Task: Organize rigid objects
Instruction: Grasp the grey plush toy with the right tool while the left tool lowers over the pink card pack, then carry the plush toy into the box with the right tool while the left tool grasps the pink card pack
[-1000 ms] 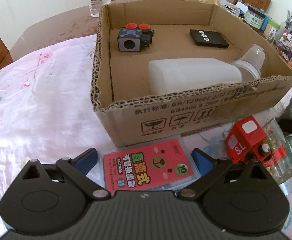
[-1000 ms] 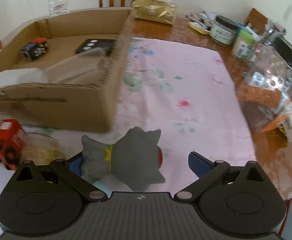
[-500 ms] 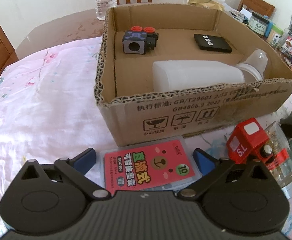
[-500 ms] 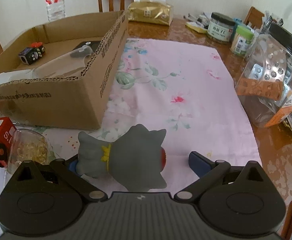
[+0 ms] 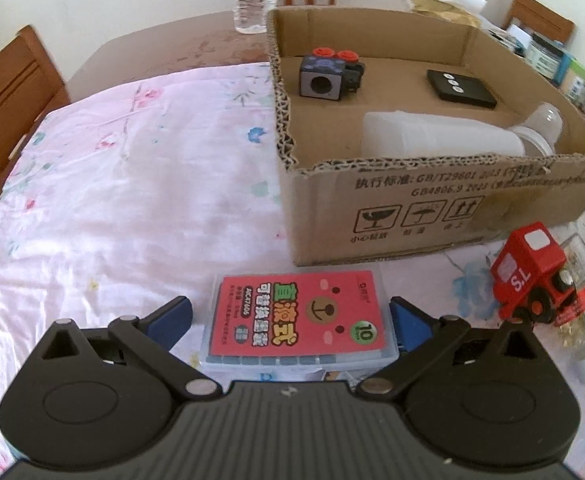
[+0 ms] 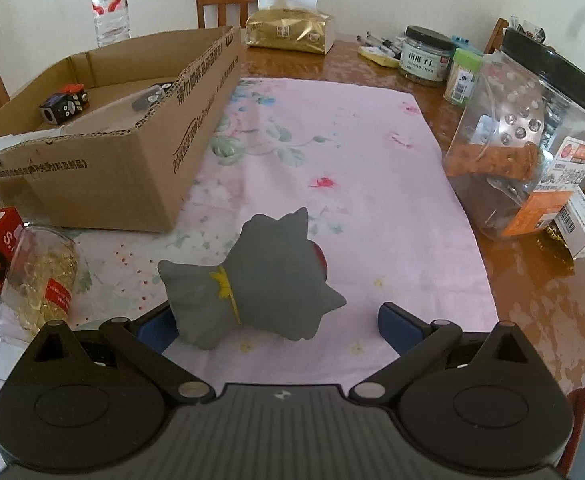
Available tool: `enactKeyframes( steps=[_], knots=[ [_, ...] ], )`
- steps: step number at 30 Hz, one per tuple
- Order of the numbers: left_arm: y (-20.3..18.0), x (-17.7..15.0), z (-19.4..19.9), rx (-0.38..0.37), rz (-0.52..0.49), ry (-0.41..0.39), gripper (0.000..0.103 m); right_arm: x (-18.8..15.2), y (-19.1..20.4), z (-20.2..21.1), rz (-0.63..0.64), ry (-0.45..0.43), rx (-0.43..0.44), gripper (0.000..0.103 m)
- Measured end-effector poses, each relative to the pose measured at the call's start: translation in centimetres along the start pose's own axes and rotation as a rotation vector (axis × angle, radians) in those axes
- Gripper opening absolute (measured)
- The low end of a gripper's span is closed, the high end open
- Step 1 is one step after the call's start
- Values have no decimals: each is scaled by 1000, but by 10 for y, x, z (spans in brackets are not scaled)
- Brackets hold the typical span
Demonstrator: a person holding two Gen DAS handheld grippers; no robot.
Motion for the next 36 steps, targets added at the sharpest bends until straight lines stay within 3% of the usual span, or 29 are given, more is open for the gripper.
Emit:
enactKeyframes(
  steps=[5, 9, 14, 29, 36],
  knots=[
    [-1, -7, 2, 22, 69, -29, 103, 7, 2, -5, 44, -8, 35, 103],
    [2, -8, 3, -2, 44, -42, 100, 10, 3, -7, 72, -7, 55, 103],
    [1, -5, 8, -30, 3, -46, 89, 11, 4, -8, 81, -6, 62, 103],
    [12, -2, 6, -9, 37, -25, 89, 14, 10, -6, 123, 22, 77, 103],
    [17, -2, 8, -22, 62, -16, 89, 17, 16, 2, 175, 17, 59, 86]
  ],
)
Point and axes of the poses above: each gripper's, at about its wrist camera, not at the fingertips, and z roughly against the way its jaws point, y to its left, x to its top, the point moved 3 cm from there along -z, roughly the way its jaws point, and after that the axes turned 8 degrees about -x, right-handed, at the moved point
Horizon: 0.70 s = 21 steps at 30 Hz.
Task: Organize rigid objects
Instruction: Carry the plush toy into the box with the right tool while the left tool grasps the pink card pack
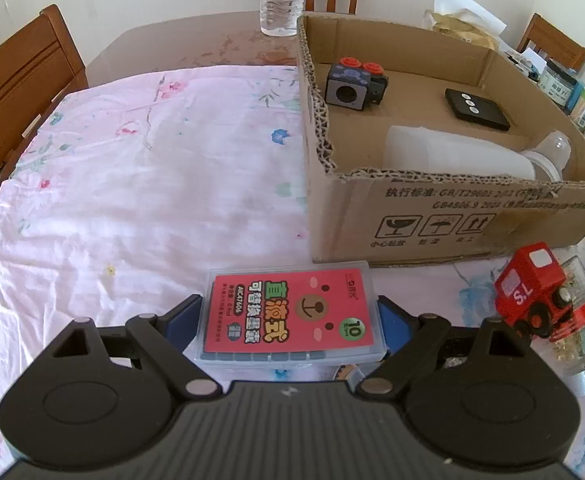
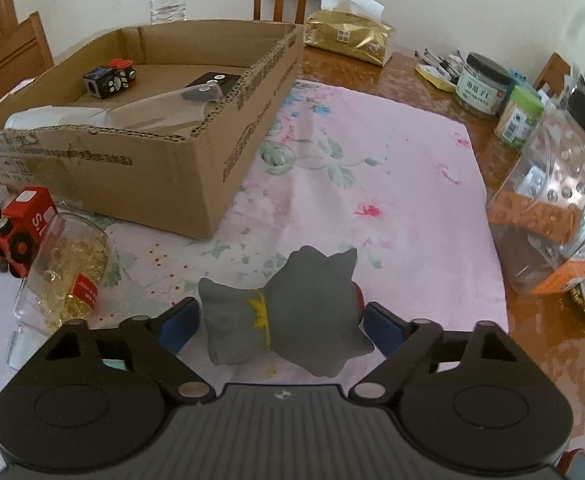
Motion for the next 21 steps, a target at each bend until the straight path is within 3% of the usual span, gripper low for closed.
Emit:
enactKeyframes(
  steps=[12, 21],
  knots=[
    [-1, 6, 19, -24, -73, 6, 89, 5, -6, 20, 3, 16, 11, 78],
    [-4, 16, 46, -43, -119, -18, 89, 32, -6, 59, 27, -64, 38, 78]
  ],
)
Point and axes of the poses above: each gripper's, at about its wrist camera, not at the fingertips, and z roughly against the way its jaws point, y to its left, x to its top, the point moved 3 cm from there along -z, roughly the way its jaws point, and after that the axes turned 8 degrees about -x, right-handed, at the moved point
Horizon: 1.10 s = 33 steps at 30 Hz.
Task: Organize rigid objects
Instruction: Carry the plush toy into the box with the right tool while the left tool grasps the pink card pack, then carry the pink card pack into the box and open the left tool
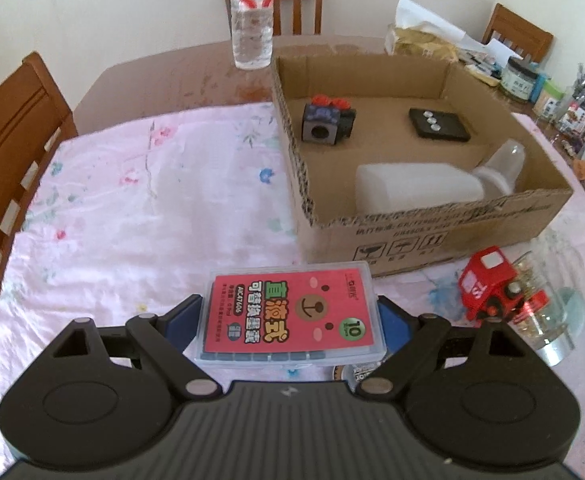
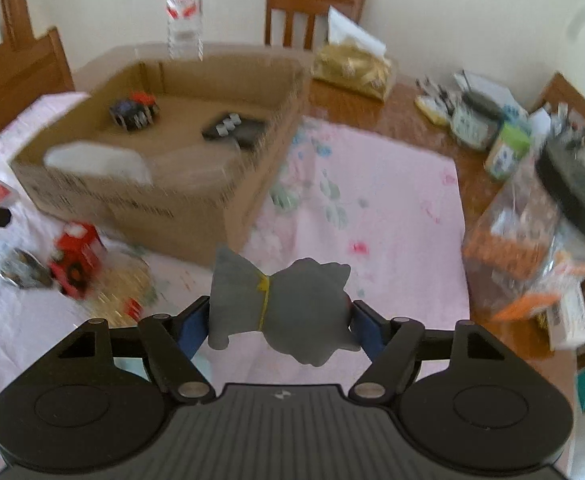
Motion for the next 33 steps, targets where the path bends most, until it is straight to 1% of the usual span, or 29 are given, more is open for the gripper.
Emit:
enactKeyframes(
  steps=[5, 9, 13, 17, 18, 20, 21, 25, 29, 33],
  knots=[
    [0, 10, 17, -7, -2, -27, 89, 41, 14, 15, 39, -98, 40, 78],
    [1, 16, 28, -6, -7, -57, 89, 72, 29, 9, 64, -146, 71, 78],
    [3, 18, 37, 0, -15, -79, 89, 97, 45, -9, 78, -148, 93, 78],
    [6, 18, 45, 11, -5, -95, 89, 113, 58, -29, 88, -133, 79, 80],
    [7, 18, 46, 12, -2, -96, 89, 115, 59, -32, 88, -129, 79, 82],
    [9, 17, 47, 16, -2, -97, 89, 116, 63, -35, 88, -133, 74, 101],
    [10, 18, 48, 20, -1, -99, 89, 116, 64, -34, 85, -138, 74, 103],
    [12, 22, 50, 22, -9, -105, 89, 111, 66, -25, 63, -139, 99, 103],
    [6, 33, 48, 8, -39, -112, 89, 106, 65, -15, 36, -132, 82, 103],
    [-4, 50, 45, -20, -81, -128, 89, 99, 60, -3, -6, -119, 45, 103]
  ],
)
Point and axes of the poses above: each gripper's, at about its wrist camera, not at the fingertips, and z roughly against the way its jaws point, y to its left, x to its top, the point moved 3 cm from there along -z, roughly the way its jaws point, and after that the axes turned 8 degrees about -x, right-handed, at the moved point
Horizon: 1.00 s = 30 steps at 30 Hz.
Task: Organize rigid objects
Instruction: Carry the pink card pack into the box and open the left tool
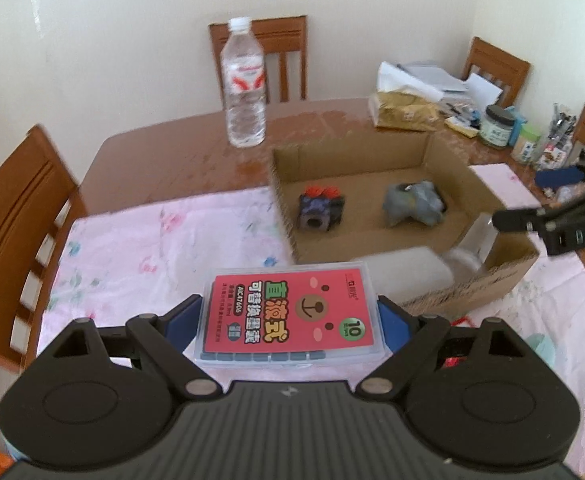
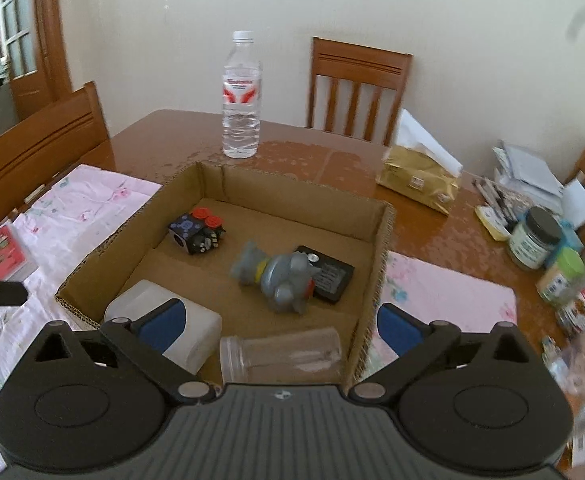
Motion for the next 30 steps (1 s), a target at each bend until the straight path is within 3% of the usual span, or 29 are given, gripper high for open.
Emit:
enactKeyframes(
  steps=[7, 15, 24, 30],
  knots=[
    [-24, 45, -24, -69, -84, -23, 89, -12, -4, 18, -61, 34, -37, 103],
    [-46, 96, -84, -111, -153, -27, 89, -24, -11, 34, -113, 42, -69, 103],
    [-40, 116, -164, -71, -156, 68, 89, -44, -28, 47, -202, 71, -128, 103],
    [-35, 127, -171, -42, -160, 38, 93, -54, -37, 46, -240, 99, -156, 103]
  ],
)
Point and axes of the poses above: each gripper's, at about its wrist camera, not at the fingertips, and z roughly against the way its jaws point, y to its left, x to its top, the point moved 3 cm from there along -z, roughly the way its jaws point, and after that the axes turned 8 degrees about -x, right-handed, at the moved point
